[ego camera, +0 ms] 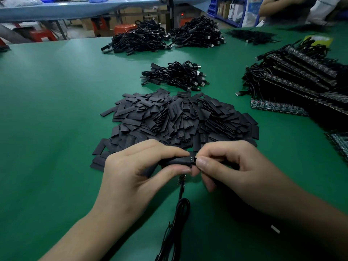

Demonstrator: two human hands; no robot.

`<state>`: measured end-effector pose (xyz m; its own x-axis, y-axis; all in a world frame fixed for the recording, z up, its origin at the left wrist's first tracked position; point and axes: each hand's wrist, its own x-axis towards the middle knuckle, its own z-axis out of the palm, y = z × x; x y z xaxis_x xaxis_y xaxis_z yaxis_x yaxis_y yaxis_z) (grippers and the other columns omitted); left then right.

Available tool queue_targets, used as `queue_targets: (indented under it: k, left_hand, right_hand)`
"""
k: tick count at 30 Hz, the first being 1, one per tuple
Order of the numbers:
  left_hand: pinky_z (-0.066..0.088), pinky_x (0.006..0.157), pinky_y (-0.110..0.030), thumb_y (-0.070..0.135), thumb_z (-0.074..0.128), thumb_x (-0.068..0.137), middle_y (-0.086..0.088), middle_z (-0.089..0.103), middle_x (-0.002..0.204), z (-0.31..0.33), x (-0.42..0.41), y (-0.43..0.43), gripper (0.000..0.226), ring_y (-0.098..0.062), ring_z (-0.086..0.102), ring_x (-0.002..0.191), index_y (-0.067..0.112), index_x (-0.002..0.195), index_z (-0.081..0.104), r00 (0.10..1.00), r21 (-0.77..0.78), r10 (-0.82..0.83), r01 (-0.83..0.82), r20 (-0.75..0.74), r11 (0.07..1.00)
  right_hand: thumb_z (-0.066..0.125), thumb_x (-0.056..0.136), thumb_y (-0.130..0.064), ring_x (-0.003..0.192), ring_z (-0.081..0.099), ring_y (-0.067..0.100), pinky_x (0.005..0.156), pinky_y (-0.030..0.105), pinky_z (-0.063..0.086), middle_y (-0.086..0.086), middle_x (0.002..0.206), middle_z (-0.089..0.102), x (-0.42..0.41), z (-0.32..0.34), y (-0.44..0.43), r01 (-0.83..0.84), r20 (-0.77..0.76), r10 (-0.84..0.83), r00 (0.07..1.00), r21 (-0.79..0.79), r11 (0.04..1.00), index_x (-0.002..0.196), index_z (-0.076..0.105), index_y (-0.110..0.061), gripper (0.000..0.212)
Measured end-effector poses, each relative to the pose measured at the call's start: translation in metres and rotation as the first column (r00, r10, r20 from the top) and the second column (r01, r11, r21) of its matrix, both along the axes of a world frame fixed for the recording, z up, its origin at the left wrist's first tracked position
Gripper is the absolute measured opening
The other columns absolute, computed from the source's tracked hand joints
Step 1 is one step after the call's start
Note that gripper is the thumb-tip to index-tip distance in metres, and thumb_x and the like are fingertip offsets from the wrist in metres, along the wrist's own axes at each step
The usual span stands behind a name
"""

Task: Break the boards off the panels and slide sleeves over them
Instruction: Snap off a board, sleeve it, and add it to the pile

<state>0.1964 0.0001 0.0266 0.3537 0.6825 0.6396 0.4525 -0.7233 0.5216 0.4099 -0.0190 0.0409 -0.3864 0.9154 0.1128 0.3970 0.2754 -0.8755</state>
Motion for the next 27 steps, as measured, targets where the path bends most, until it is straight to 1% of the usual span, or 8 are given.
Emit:
queue_targets:
  k: [7, 10, 13, 15, 17, 20, 23, 27]
  left_hand:
    - [0.049, 0.076, -0.017, 0.026, 0.080, 0.081, 0.013, 0.072, 0.088, 0.001, 0.002, -0.001, 0.017, -0.001, 0.067, 0.083, 0.017, 0.095, 0.079, 1.000, 0.022, 0.002, -0.002, 0.001, 1.000]
    - [0.049, 0.083, -0.019, 0.032, 0.082, 0.081, 0.010, 0.072, 0.093, 0.001, 0.002, -0.001, 0.029, -0.005, 0.067, 0.088, 0.018, 0.106, 0.076, 0.994, 0.012, 0.101, -0.101, 0.044, 0.995]
    - [0.054, 0.087, -0.033, 0.038, 0.081, 0.079, 0.007, 0.071, 0.097, -0.001, 0.000, 0.002, 0.039, -0.013, 0.069, 0.091, 0.028, 0.116, 0.068, 0.974, -0.134, 0.175, -0.157, 0.143, 0.979]
    - [0.056, 0.087, -0.030, 0.041, 0.078, 0.079, 0.015, 0.073, 0.096, -0.003, 0.000, 0.003, 0.034, -0.009, 0.071, 0.092, 0.032, 0.111, 0.071, 0.960, -0.215, 0.204, -0.162, 0.191, 0.963]
    - [0.054, 0.087, -0.021, 0.042, 0.081, 0.081, 0.017, 0.074, 0.096, -0.004, 0.002, 0.001, 0.032, -0.006, 0.072, 0.092, 0.029, 0.109, 0.075, 0.956, -0.177, 0.211, -0.176, 0.204, 0.968]
    - [0.053, 0.090, -0.025, 0.040, 0.080, 0.078, 0.009, 0.074, 0.102, -0.006, 0.005, 0.000, 0.043, -0.016, 0.071, 0.098, 0.027, 0.118, 0.072, 0.957, -0.204, 0.124, -0.071, 0.262, 0.976]
    - [0.054, 0.094, -0.033, 0.039, 0.080, 0.076, 0.003, 0.072, 0.106, -0.009, 0.004, 0.003, 0.050, -0.023, 0.070, 0.104, 0.026, 0.123, 0.069, 0.956, -0.248, 0.041, 0.033, 0.289, 0.968]
    - [0.053, 0.094, -0.023, 0.036, 0.083, 0.073, 0.002, 0.071, 0.109, -0.008, 0.003, 0.004, 0.053, -0.017, 0.070, 0.106, 0.026, 0.123, 0.068, 0.951, -0.266, 0.009, 0.077, 0.309, 0.961]
  right_hand:
    - [0.056, 0.105, -0.023, 0.058, 0.053, -0.003, 0.059, 0.010, 0.038, -0.005, 0.065, 0.065, -0.003, -0.002, -0.001, 0.004, -0.007, -0.004, 1.000, 0.006, 1.000, 0.077, 0.066, -0.031, 0.031]
    - [0.055, 0.103, -0.027, 0.064, 0.060, 0.004, 0.062, 0.018, 0.044, -0.007, 0.067, 0.067, -0.006, -0.003, -0.002, 0.079, -0.010, -0.078, 0.997, 0.125, 0.989, 0.074, 0.064, -0.034, 0.030]
    - [0.059, 0.098, -0.028, 0.067, 0.064, 0.015, 0.065, 0.031, 0.048, -0.008, 0.069, 0.068, -0.009, -0.005, -0.004, 0.188, 0.006, -0.199, 0.980, 0.302, 0.935, 0.075, 0.064, -0.033, 0.024]
    - [0.061, 0.096, -0.029, 0.066, 0.063, 0.012, 0.063, 0.027, 0.047, -0.010, 0.069, 0.066, -0.010, -0.007, -0.005, 0.222, 0.024, -0.249, 0.968, 0.377, 0.899, 0.077, 0.066, -0.029, 0.020]
    - [0.062, 0.096, -0.033, 0.069, 0.063, 0.007, 0.065, 0.023, 0.045, -0.013, 0.070, 0.064, -0.010, -0.008, -0.005, 0.225, 0.058, -0.278, 0.959, 0.442, 0.868, 0.080, 0.067, -0.027, 0.018]
    - [0.059, 0.097, -0.036, 0.073, 0.060, 0.006, 0.072, 0.029, 0.045, -0.013, 0.075, 0.064, -0.011, -0.011, -0.006, 0.187, 0.126, -0.302, 0.945, 0.550, 0.814, 0.086, 0.068, -0.022, 0.021]
    - [0.060, 0.099, -0.031, 0.075, 0.058, 0.013, 0.070, 0.036, 0.044, -0.009, 0.079, 0.061, -0.009, -0.013, -0.006, 0.141, 0.186, -0.313, 0.931, 0.610, 0.780, 0.091, 0.068, -0.019, 0.016]
    - [0.055, 0.100, -0.025, 0.081, 0.052, 0.018, 0.071, 0.036, 0.040, -0.006, 0.087, 0.056, -0.010, -0.014, -0.007, 0.043, 0.303, -0.318, 0.898, 0.660, 0.750, 0.101, 0.067, -0.017, 0.014]
